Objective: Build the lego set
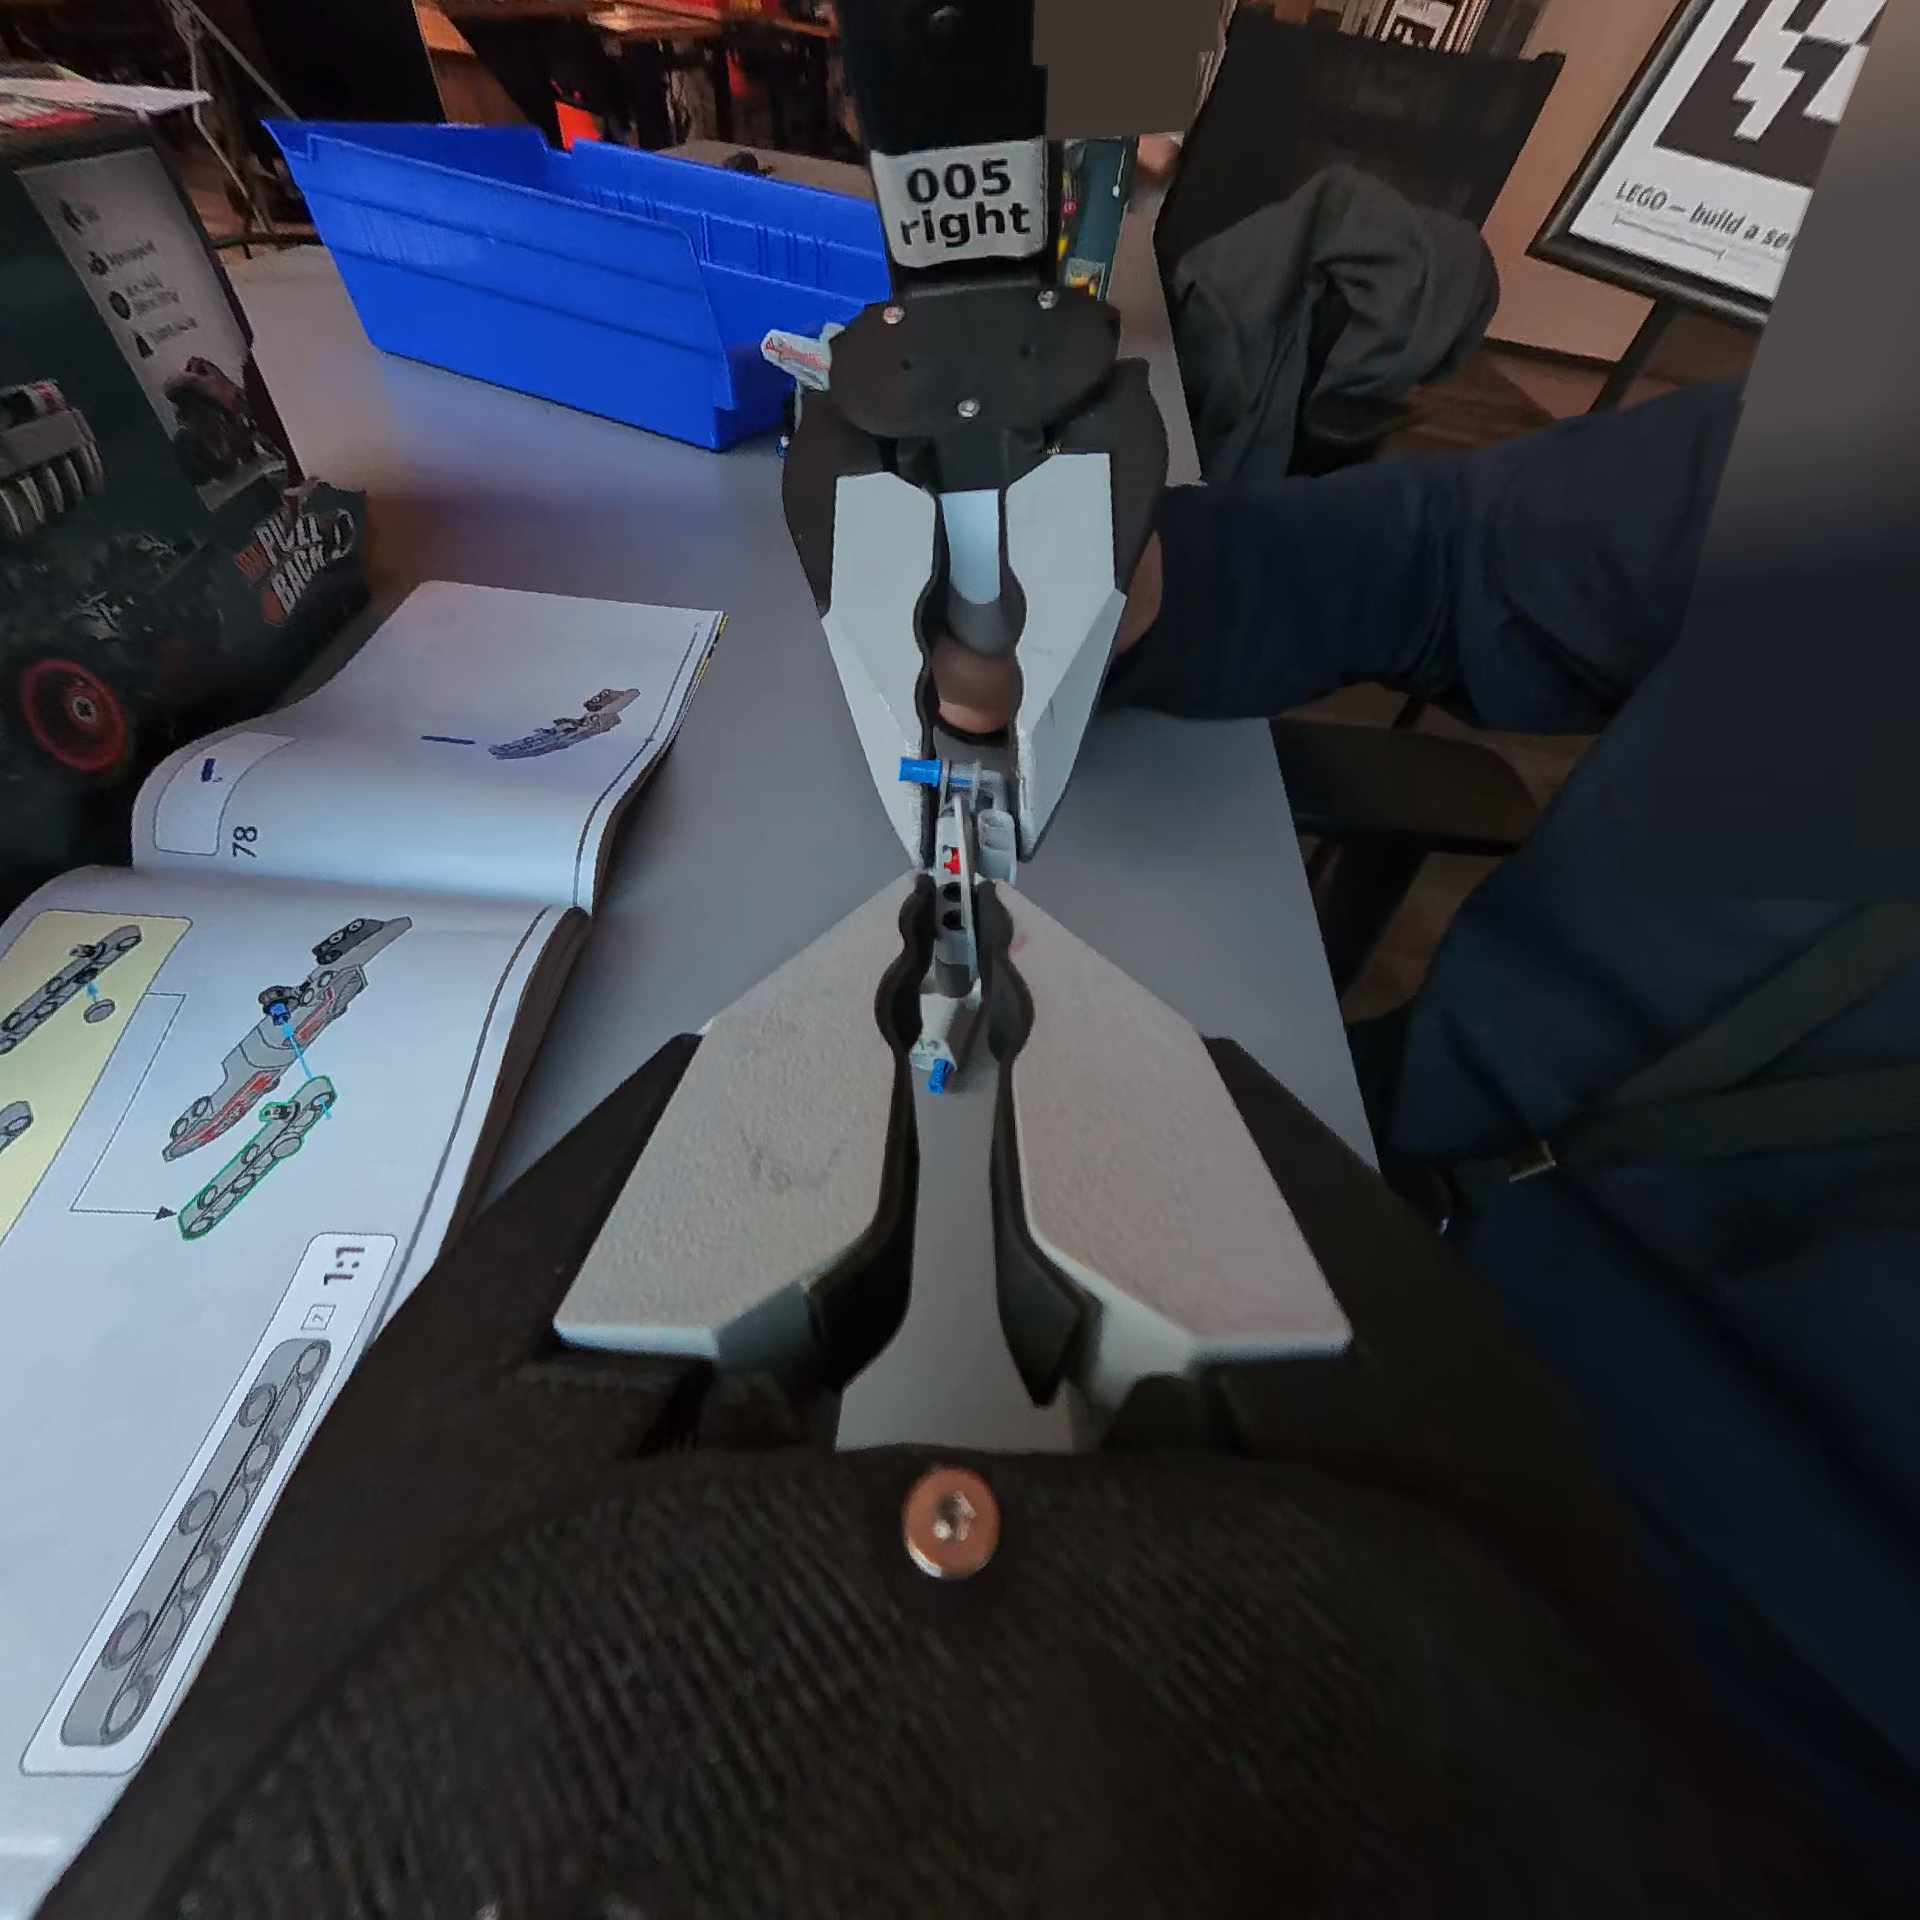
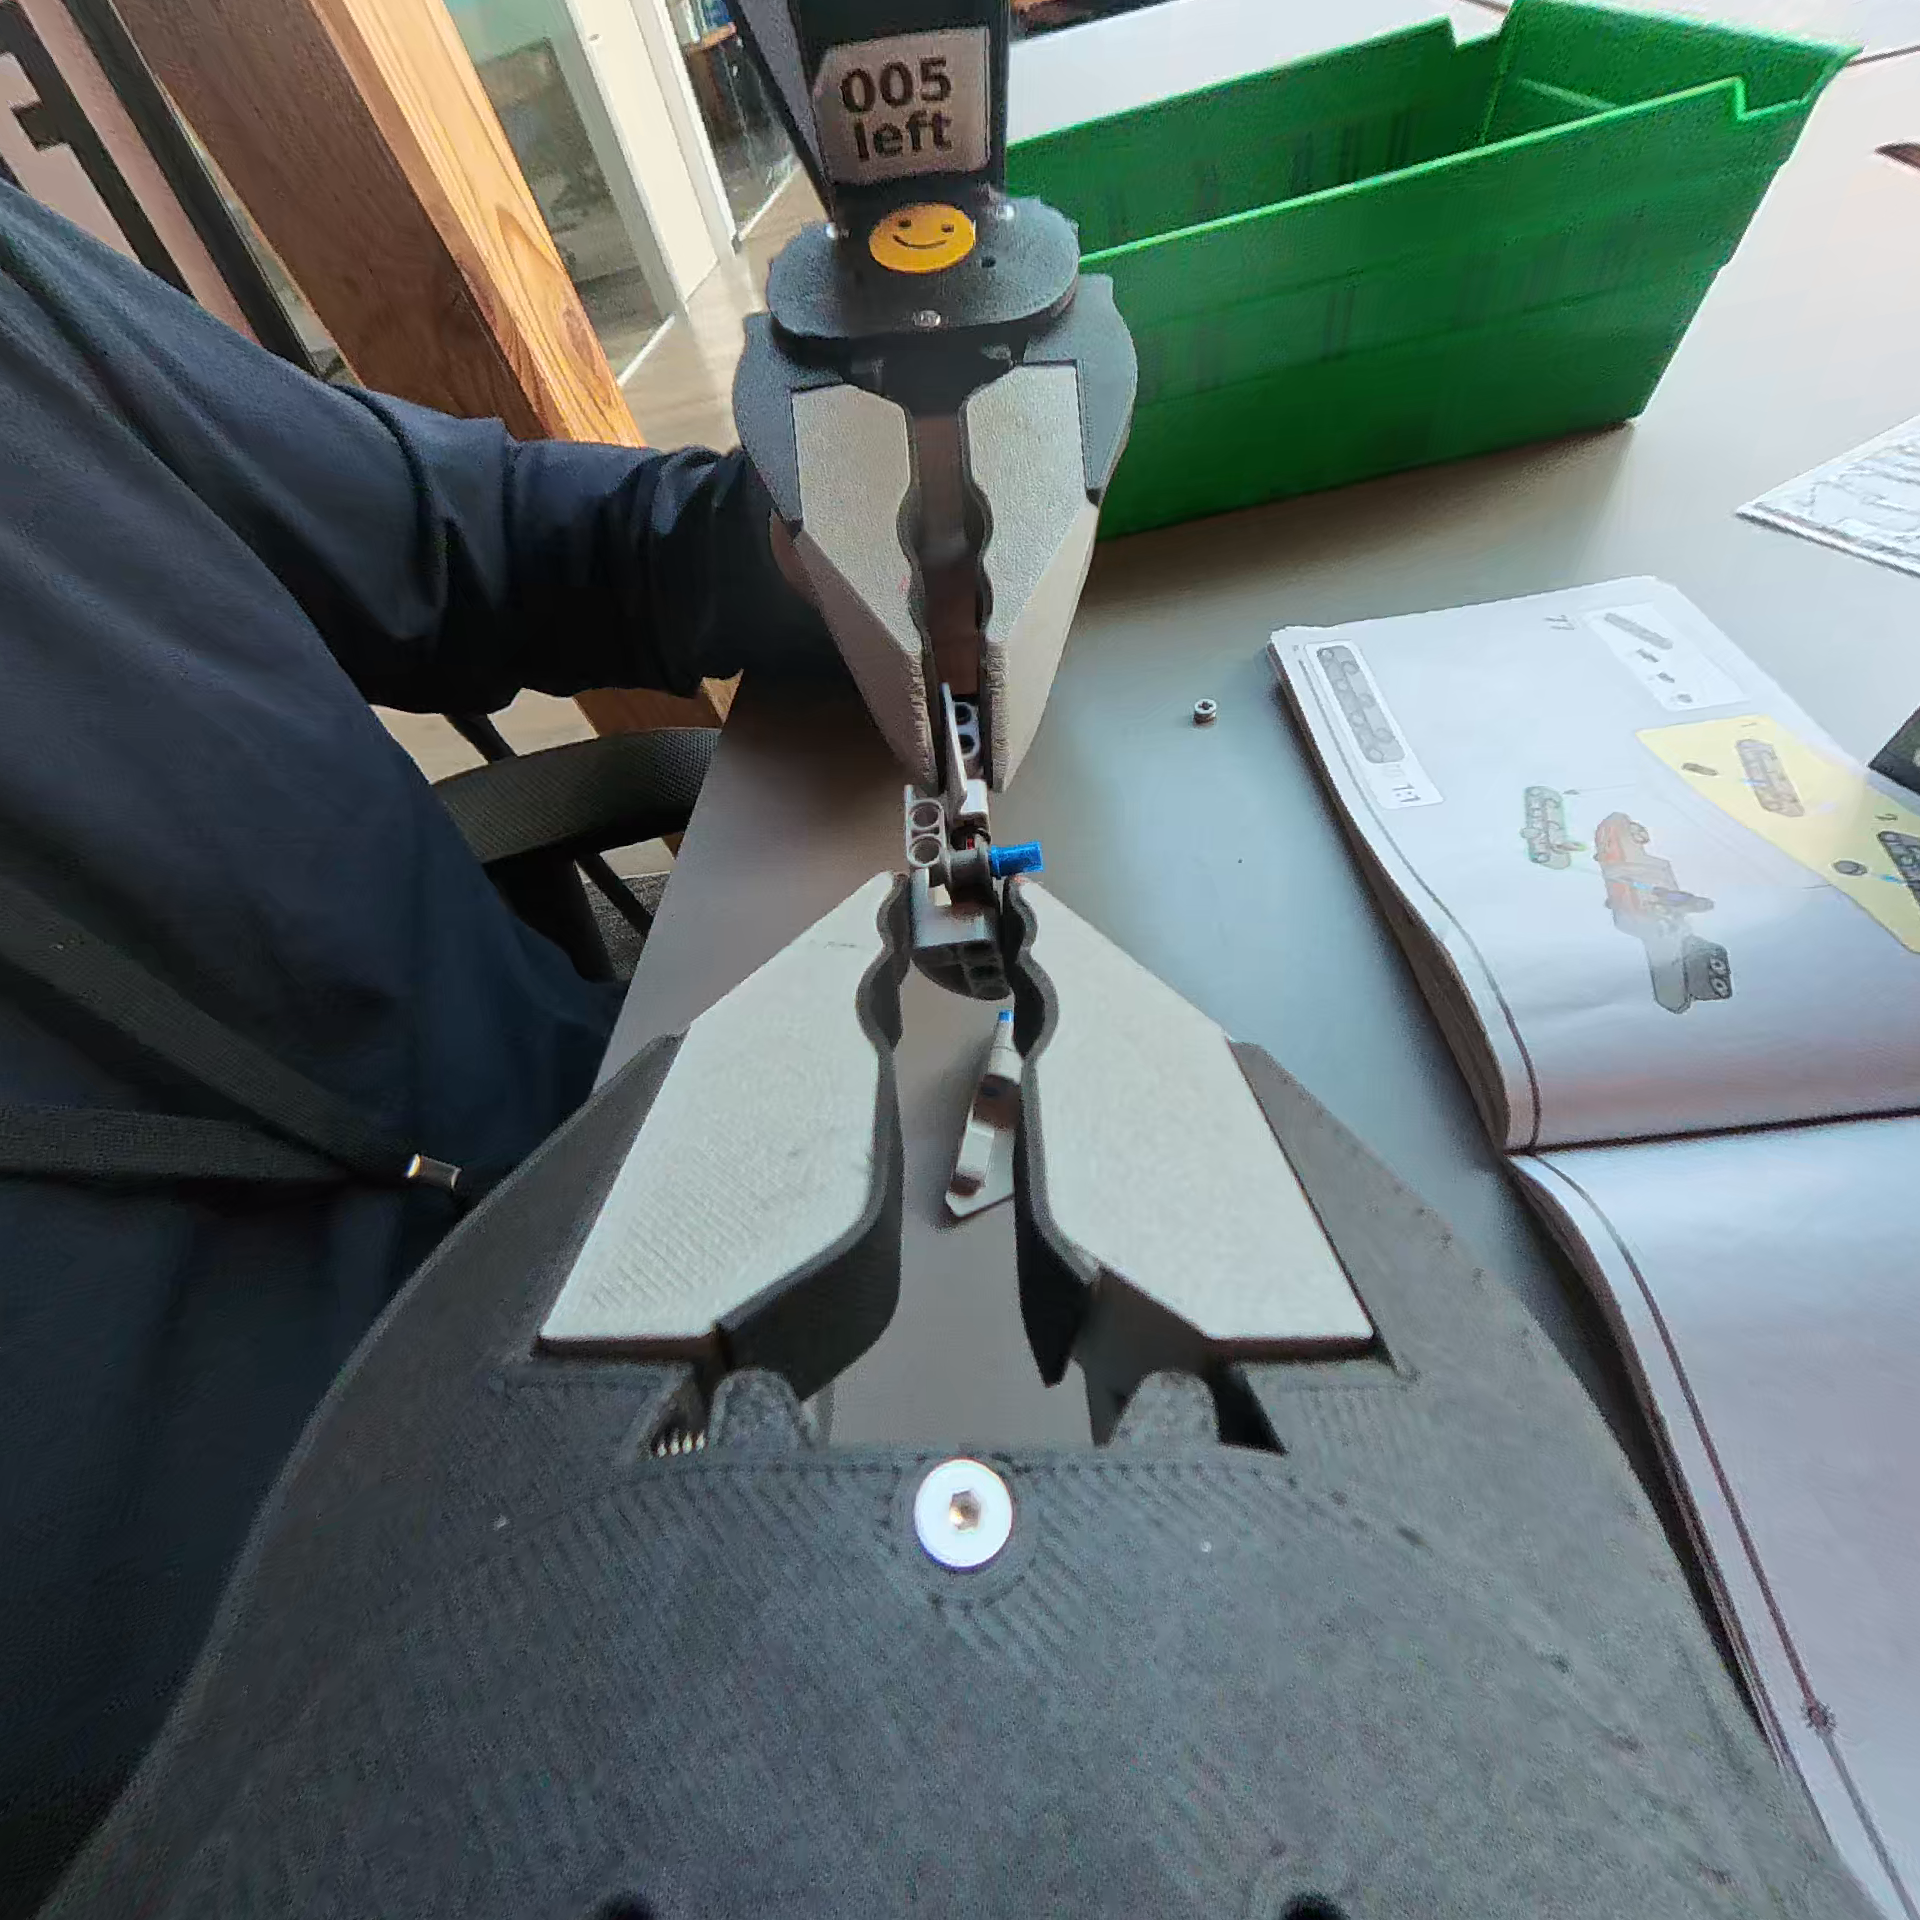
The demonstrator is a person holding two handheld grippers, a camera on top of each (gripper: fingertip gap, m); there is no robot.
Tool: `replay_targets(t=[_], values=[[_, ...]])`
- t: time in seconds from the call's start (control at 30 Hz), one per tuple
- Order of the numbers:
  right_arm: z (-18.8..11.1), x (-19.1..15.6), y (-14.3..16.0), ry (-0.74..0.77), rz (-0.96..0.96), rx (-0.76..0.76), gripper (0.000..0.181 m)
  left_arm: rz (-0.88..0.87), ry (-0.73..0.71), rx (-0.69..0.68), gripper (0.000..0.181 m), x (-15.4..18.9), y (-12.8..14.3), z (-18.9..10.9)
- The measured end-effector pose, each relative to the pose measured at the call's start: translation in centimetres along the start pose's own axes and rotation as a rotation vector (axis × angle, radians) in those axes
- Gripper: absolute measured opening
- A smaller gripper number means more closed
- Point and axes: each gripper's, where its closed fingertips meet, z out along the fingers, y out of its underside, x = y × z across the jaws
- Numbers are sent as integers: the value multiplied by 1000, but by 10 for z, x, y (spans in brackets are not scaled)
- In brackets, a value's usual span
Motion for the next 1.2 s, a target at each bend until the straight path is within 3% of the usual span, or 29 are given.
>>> replay_targets(t=[0.2, 0.27, 0.33, 0.4, 0.53, 0.67, 0.8, 1.13, 1.2], values=[[-2, -3, 6, 60, -100, -71, 14, 88, -29, -46, 5, 5, 6, -1], [-19, 10, 12, 113, -90, -82, 14, 96, -77, -18, 5, -3, 3, -17], [-32, 11, 3, 29, 11, 9, 13, 45, -70, 40, 4, -8, 1, -30], [-28, 13, 5, 0, 38, 2, 14, 31, -53, 5, 5, -7, 9, -22], [-20, 10, 7, 88, -190, -35, 14, 47, -80, -61, 5, -12, 17, -10], [-24, 26, 27, 170, -240, -151, 14, -113, -28, -65, 5, -17, 24, -9], [-32, 24, 23, 221, -446, -131, 14, -136, -26, -64, 5, -18, 25, -10], [-30, 11, 13, 185, -563, -26, 14, -284, -77, -348, 4, -33, 68, 7], [-29, 11, 14, 204, -587, -41, 14, -349, -34, -392, 14, -31, 74, 10]])
